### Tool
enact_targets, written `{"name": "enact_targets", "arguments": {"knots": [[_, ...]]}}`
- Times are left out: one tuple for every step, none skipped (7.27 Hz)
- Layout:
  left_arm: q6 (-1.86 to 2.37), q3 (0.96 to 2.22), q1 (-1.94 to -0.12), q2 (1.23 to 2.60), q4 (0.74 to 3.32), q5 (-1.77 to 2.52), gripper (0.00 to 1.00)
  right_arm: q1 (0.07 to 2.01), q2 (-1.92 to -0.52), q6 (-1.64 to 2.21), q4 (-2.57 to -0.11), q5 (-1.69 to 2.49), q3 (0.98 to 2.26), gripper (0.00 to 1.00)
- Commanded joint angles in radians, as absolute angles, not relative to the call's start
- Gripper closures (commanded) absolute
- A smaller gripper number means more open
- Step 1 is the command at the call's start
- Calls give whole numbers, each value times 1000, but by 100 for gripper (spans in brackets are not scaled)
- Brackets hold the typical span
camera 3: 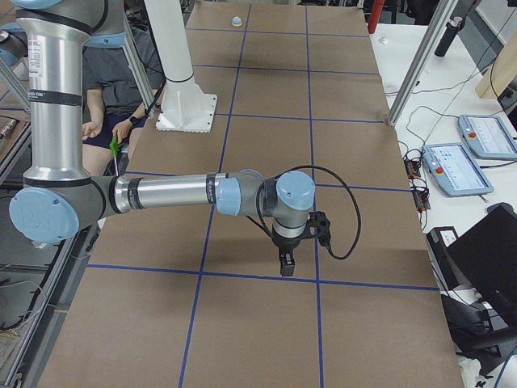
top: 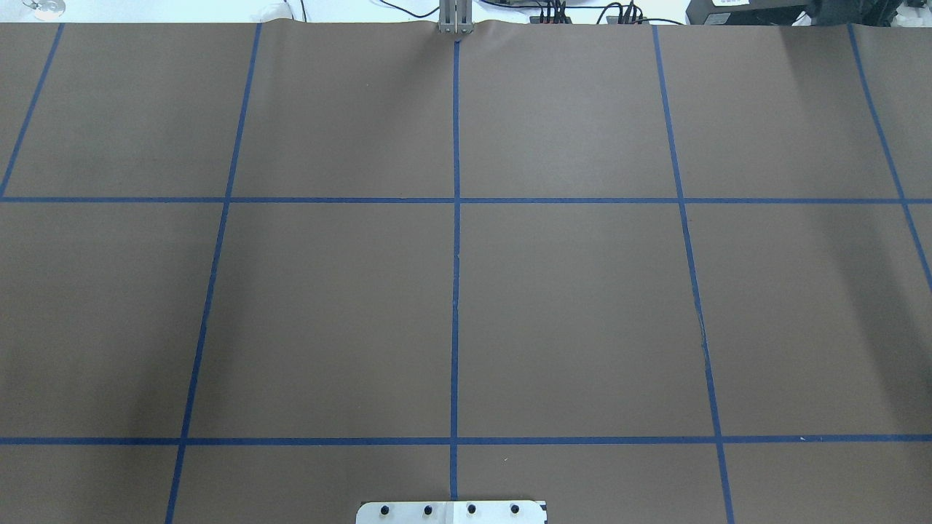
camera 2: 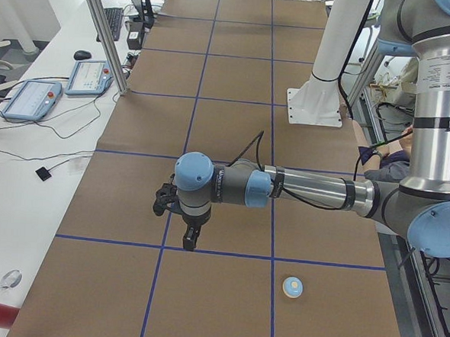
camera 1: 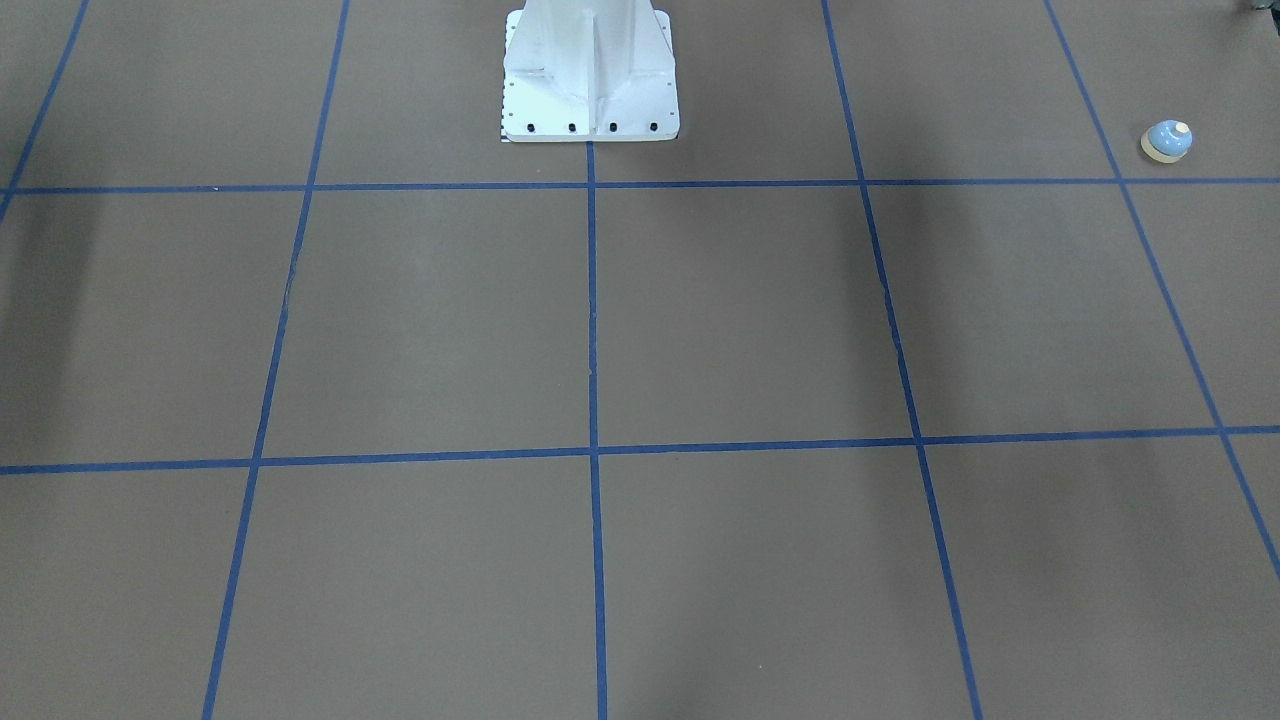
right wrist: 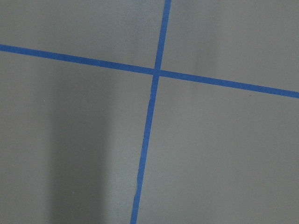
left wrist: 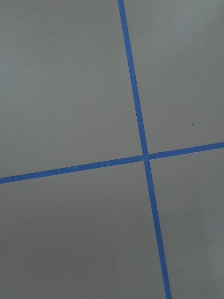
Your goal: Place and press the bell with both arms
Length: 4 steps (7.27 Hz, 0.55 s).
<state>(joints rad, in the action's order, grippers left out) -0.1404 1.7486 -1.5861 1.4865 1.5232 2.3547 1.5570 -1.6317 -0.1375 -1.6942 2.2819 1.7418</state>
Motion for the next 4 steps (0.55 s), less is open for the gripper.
{"name": "enact_targets", "arguments": {"knots": [[-130,1765,-1586,1493,1522,2355,0,1557,-1632,-138,-1694,2281,1741,0],[-130,1787,-1586,1480,1522,2355,0,1557,-1632,-138,-1695,2283,1740,0],[-132,1810,-1588,1477,1522,2353,0,1557,-1635,-140,-1695,2283,1740,0],[-132,1815,-1586,1480,1522,2355,0,1557,-1641,-140,-1694,2283,1741,0]]}}
